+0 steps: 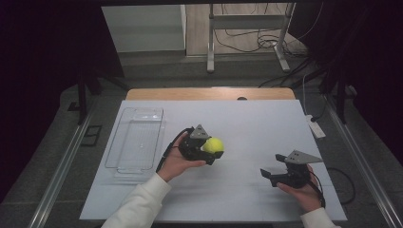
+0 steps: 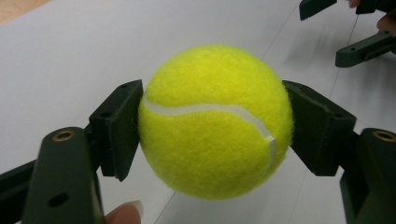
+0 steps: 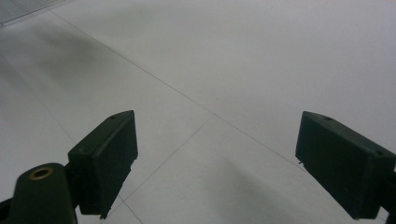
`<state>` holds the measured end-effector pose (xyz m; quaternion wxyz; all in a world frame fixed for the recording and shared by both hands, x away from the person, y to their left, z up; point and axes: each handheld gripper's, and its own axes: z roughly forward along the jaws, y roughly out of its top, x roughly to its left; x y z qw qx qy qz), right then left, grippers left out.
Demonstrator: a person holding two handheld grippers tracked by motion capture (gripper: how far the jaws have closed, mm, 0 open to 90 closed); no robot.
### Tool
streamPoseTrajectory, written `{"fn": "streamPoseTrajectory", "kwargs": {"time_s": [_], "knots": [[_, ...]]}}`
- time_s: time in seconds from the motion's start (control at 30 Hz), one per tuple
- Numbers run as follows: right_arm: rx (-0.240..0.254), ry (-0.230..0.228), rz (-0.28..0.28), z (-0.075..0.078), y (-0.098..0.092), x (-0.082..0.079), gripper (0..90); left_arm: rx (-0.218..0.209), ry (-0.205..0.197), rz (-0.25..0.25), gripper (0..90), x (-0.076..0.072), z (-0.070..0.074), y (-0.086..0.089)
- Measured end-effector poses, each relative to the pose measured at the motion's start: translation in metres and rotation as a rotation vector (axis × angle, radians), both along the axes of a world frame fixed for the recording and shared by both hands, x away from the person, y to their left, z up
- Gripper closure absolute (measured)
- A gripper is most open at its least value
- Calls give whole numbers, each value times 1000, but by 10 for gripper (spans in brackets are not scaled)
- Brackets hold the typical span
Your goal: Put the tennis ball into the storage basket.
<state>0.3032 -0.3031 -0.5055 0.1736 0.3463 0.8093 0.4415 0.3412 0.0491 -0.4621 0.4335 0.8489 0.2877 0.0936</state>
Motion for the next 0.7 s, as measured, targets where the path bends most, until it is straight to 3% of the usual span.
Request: {"fn": "streamPoseTrajectory", "kwargs": {"time_s": [0.7], "knots": [[-6, -2, 3, 0, 0, 0, 135, -80, -48, 20, 266, -8, 21, 13]]}}
